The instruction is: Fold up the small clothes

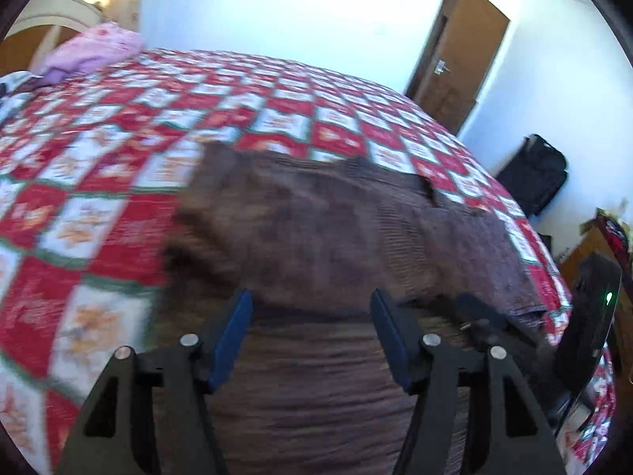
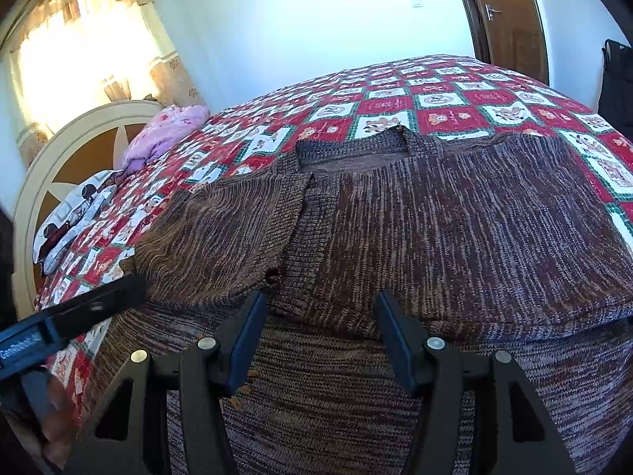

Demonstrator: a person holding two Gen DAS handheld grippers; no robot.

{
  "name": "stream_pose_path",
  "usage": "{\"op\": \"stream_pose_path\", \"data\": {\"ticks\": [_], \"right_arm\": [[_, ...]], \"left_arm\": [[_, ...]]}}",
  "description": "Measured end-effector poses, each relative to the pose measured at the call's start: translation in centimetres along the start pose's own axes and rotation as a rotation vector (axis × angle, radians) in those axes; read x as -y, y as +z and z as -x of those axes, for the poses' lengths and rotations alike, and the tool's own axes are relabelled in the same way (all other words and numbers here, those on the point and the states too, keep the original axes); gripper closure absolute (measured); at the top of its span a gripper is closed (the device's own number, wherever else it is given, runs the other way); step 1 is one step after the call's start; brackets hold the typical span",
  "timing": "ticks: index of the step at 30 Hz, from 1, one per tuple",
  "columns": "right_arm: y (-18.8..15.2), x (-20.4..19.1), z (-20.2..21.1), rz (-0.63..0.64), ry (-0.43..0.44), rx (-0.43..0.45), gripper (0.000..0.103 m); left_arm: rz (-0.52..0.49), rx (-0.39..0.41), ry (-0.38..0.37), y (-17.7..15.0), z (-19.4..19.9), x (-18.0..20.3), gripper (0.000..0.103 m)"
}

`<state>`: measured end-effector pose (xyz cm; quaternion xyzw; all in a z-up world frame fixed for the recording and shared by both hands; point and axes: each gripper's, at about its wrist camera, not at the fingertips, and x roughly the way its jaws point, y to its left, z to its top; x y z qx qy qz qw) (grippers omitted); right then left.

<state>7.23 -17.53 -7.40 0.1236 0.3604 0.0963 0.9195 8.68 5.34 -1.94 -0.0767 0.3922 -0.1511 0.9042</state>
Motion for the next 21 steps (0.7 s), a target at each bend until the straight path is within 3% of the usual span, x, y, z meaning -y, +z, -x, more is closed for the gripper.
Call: {"op": "stream_pose_path", "data": {"ticks": [5, 12, 15, 18, 20, 21], "right_arm": [[-0.1, -0.2, 0.0, 0.01, -0.011, -0.002, 0.044], [-0.1, -0.4, 0.0, 0.017, -0.019, -0.003, 0.044], [-0.1, -0.4, 0.0, 0.018, -0.02, -0.004, 0.044], [-0.1, -0.3, 0.0, 0.016, -0.018, -0.004, 0.044], [-0.1, -0.3, 0.0, 0.016, -0.018, -0.003, 0.044], [-0.1, -0.3, 0.0, 0.016, -0.018, -0.003, 0.044]], "left_arm": [[0.06, -0.016, 0.185, -0.1, 0.0, -5.2, 0.038], [0.098, -0.041, 0.246, 1.4, -2.5, -7.3, 0.038], [0.082, -0.05, 0.257, 1.5, -3.7, -6.8, 0.028], [0.062, -0.028, 0.258, 1.6, -3.8, -6.2, 0.028], [0.08, -0.011, 0.236, 1.7, -3.9, -6.5, 0.03], [0.087, 0.003, 0.204, 1.9, -3.9, -6.6, 0.048]]}}
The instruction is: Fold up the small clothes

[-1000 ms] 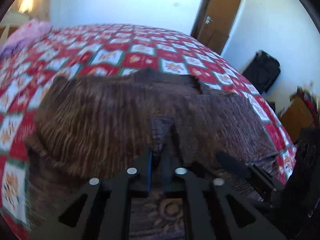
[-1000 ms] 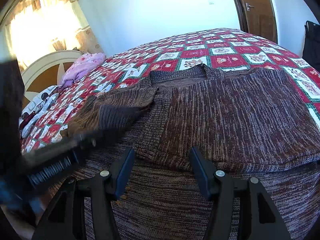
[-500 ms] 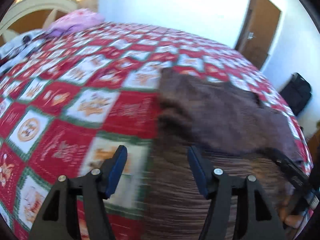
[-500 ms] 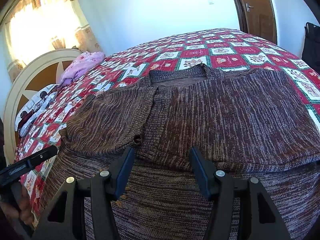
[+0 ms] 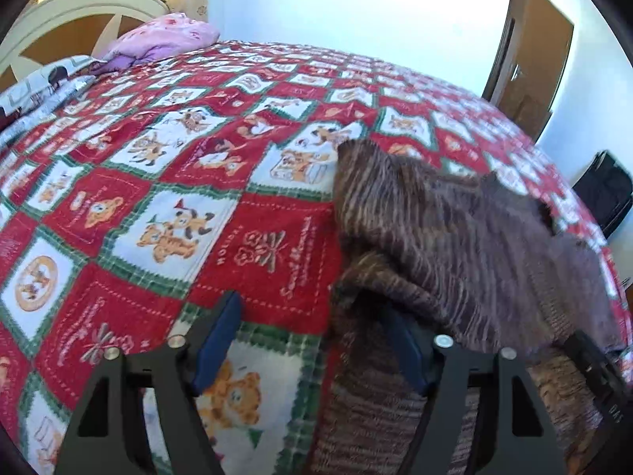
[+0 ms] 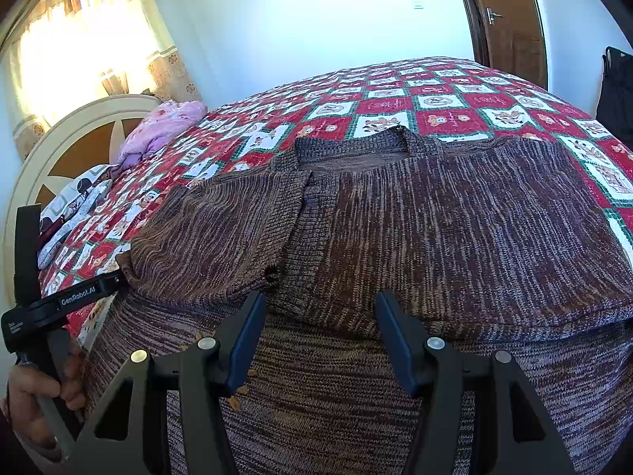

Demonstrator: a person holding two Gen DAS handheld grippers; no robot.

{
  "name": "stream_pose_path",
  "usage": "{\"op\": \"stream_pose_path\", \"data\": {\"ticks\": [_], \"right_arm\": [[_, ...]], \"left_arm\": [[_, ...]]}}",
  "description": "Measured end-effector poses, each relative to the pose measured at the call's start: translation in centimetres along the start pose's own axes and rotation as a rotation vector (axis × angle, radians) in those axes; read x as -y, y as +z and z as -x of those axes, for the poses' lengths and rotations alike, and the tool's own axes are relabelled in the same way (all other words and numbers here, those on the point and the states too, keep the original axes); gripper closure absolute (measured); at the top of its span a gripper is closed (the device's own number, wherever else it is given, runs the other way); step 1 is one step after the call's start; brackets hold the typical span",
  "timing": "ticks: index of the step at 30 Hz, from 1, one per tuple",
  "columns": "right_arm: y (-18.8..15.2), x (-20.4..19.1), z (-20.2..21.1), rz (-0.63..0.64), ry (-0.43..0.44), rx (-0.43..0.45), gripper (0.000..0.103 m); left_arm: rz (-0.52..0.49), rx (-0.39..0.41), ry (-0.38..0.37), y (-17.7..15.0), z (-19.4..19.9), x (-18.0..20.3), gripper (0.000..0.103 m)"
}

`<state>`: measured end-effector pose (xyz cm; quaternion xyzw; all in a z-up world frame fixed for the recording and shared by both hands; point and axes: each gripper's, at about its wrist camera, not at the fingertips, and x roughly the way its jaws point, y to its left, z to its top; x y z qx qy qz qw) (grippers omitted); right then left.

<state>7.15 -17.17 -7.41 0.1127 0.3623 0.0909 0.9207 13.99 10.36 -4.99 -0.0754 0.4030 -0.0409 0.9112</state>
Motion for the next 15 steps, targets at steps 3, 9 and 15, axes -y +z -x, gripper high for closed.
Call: {"op": "stream_pose_path", "data": {"ticks": [3, 9, 15], "right_arm": [[0.0, 0.0, 0.0, -0.002, 0.002, 0.0, 0.044], [0.0, 0.1, 0.0, -0.002, 0.002, 0.0, 0.044], [0.0, 0.1, 0.0, -0.005, 0.006, 0.002, 0.044]], "left_arm": [[-0.033, -0.009, -0.083, 0.4, -0.4, 0.5, 0.094], [-0.024, 0.134, -0.088, -0.5, 3.4, 0.4, 0.096], [0.012, 0.035, -0.071, -3.2, 3.4, -0.4, 0.095]]}}
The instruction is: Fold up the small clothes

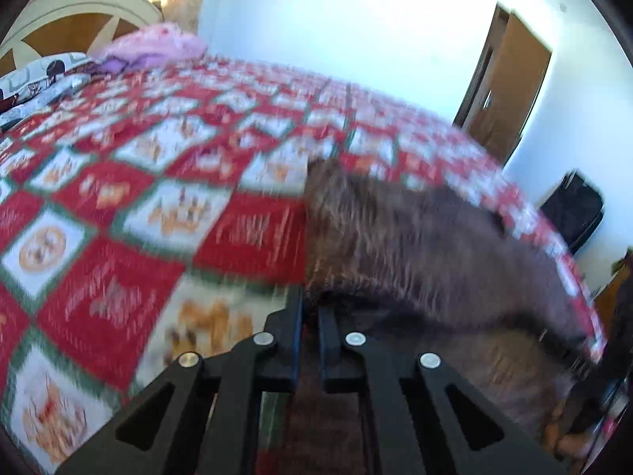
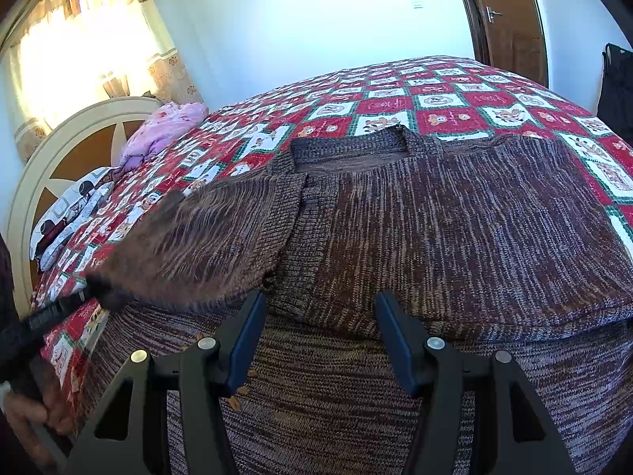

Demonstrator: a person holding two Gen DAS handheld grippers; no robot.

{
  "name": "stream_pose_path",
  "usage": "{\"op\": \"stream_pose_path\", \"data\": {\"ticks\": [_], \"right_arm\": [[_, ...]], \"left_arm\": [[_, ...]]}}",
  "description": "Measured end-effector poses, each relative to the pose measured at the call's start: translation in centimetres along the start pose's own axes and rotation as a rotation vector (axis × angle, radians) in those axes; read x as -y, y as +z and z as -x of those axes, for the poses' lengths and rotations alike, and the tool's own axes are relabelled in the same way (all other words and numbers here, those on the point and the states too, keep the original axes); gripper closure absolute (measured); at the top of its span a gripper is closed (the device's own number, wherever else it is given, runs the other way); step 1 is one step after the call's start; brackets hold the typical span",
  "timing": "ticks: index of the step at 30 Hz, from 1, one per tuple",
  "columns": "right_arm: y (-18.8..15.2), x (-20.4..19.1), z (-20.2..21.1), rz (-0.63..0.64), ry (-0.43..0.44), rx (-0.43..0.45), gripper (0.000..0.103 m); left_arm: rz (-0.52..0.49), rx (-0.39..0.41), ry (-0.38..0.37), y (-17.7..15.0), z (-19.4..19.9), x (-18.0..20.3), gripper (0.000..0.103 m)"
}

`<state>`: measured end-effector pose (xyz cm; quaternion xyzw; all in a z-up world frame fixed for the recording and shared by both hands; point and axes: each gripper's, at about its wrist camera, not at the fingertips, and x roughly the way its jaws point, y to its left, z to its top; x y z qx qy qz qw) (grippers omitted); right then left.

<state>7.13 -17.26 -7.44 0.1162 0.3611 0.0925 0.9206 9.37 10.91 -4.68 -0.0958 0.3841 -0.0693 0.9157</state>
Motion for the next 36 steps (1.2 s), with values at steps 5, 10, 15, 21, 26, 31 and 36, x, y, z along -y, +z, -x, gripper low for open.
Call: {"op": "stream_pose_path", "data": {"ticks": [5, 10, 15, 21, 26, 31, 36], "right_arm": [[0.0, 0.0, 0.0, 0.001, 0.0, 0.001, 0.044], [0.0, 0.0, 0.0, 0.001, -0.001, 0.002, 0.044], [-0.1, -0.1, 0.1, 0.006, -0.006, 0.006, 0.044], [0.1, -0.3, 0.9, 0.001, -0.023, 0.024, 0.051], [3.2, -2.6, 1.7, 0.093, -0.024, 0.037, 0.054], [9.1, -9.9, -2.7, 0.287, 0.112, -0.02, 0.054], [12.7, -16.5, -11.9, 0.42, 0.196, -0.162, 0.054]], "left_arm": [[0.002, 0.009, 0.078, 0.4, 0.6, -0.3, 0.068], [0.041, 0.104, 0.09, 2.7, 2.8, -0.6, 0.05], [0.015, 0.153, 0.042, 4.4, 3.3, 1.4, 0.046], [0.062, -0.035, 0.174, 3.4, -3.1, 1.1, 0.044], [0.142, 0.001, 0.09, 2.0, -2.6, -1.1, 0.042], [0.126, 0.009, 0.061, 1.8, -2.7, -0.6, 0.026], [0.123, 0.016, 0.038, 1.8, -2.8, -0.5, 0.023]]}}
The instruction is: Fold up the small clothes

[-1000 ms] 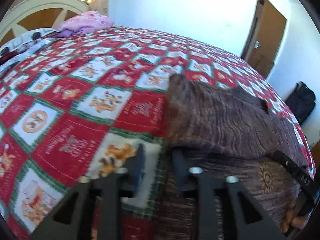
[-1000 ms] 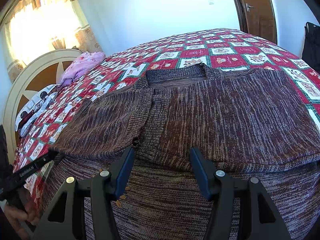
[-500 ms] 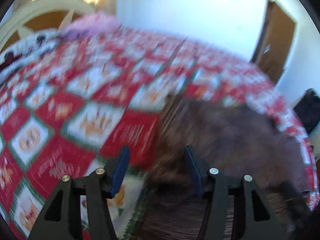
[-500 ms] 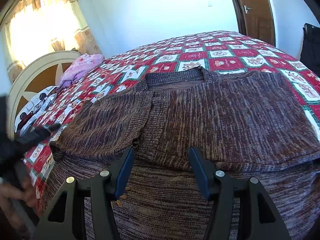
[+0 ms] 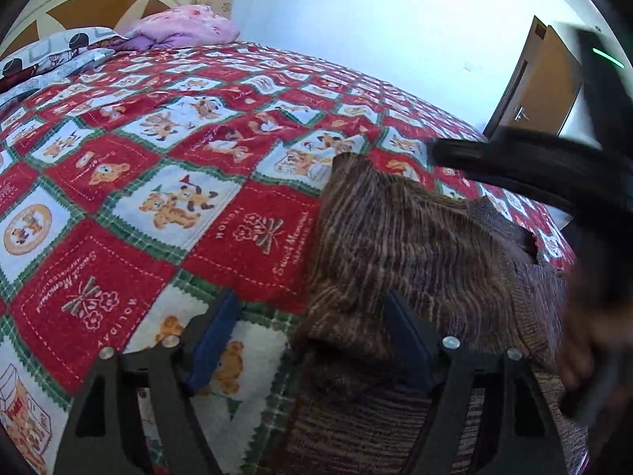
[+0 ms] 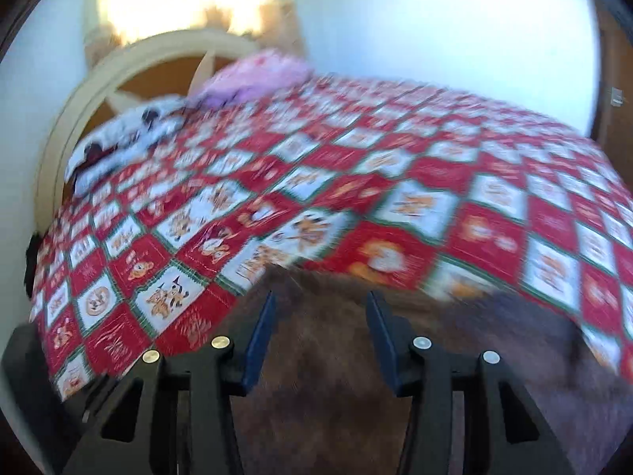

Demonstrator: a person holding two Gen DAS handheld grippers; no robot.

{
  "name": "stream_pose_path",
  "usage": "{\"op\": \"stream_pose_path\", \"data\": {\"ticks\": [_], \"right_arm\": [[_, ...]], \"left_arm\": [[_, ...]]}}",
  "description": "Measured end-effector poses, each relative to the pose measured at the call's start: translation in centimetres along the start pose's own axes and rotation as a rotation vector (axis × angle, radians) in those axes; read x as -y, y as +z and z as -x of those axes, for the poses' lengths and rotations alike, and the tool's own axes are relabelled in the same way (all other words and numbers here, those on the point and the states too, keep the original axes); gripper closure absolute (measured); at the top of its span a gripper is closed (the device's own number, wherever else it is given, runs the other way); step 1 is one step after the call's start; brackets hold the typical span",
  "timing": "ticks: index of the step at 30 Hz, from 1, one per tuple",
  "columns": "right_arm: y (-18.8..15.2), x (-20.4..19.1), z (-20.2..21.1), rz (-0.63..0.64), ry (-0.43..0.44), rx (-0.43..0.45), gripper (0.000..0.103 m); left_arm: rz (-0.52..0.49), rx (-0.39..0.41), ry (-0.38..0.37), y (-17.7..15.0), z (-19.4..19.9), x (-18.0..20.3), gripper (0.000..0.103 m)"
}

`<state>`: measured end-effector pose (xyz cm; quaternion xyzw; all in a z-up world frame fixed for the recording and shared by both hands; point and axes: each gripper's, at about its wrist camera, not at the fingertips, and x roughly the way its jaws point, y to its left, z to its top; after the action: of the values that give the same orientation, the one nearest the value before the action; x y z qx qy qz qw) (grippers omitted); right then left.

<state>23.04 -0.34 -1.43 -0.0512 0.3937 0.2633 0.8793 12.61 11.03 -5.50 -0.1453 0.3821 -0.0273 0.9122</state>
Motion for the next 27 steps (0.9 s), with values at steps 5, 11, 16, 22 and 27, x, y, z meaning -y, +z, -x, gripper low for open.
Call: {"op": "stream_pose_path", "data": {"ticks": [5, 11, 16, 22, 27], "right_arm": [[0.6, -2.1, -8.2, 0.104, -0.011, -0.187, 0.052], [0.2, -3.4, -8.5, 0.179, -0.022, -0.132, 0.084], [0.8, -2.7, -7.8, 0.108, -0.12, -0.045, 0.1], [2.0, -1.7, -10.5, 0.061, -0.096, -0.065, 0.096], [2.1, -2.6, -9.6, 0.111, -0.146, -0.071, 0.091]], "left_arm": [[0.03, 0.008, -0.06, -0.1, 0.1, -0.6, 0.019], [0.008, 0.0, -0.062, 0.0, 0.0, 0.0, 0.012], [0.014, 0.005, -0.072, -0.1, 0.1, -0.1, 0.01], [-0.03, -0.006, -0.02, -0.2, -0.1, 0.8, 0.009], [-0.029, 0.001, -0.03, -0.4, 0.1, 0.5, 0.009]]}}
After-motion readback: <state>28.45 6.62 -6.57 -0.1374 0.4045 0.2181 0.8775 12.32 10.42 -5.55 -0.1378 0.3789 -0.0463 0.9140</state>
